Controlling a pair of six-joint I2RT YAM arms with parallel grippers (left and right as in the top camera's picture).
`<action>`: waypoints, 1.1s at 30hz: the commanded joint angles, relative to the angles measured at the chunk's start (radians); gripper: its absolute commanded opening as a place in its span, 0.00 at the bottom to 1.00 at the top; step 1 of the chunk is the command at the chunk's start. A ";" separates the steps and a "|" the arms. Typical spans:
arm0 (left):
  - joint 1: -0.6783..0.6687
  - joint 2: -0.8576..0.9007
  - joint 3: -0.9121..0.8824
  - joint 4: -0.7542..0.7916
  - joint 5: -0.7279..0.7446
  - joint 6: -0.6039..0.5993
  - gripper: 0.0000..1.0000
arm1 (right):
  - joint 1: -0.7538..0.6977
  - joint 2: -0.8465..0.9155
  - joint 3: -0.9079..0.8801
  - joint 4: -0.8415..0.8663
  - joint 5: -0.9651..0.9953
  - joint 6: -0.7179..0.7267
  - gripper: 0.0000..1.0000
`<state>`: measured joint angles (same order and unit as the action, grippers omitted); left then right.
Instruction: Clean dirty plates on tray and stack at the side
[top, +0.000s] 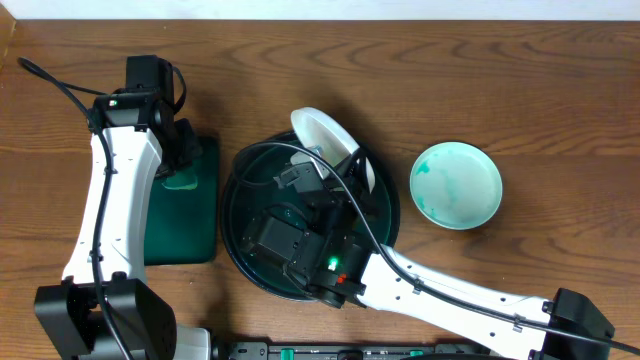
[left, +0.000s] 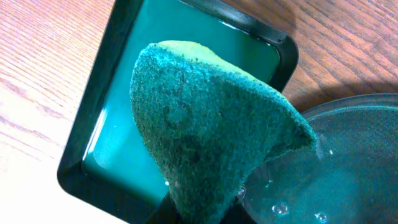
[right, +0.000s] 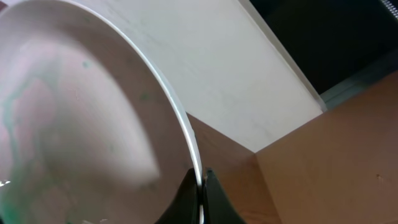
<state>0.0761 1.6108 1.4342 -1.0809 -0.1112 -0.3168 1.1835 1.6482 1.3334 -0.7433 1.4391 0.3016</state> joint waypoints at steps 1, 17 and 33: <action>0.001 0.005 -0.008 -0.003 -0.013 0.009 0.07 | -0.016 -0.016 0.008 0.001 -0.076 -0.003 0.01; 0.001 0.005 -0.008 0.002 -0.013 0.008 0.07 | -0.489 0.143 0.005 0.008 -1.421 0.219 0.01; 0.001 0.005 -0.008 0.002 -0.013 0.008 0.08 | -0.529 0.282 0.010 0.106 -1.595 -0.041 0.66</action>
<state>0.0761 1.6108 1.4334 -1.0763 -0.1112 -0.3168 0.6800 1.9400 1.3327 -0.6468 -0.0864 0.4030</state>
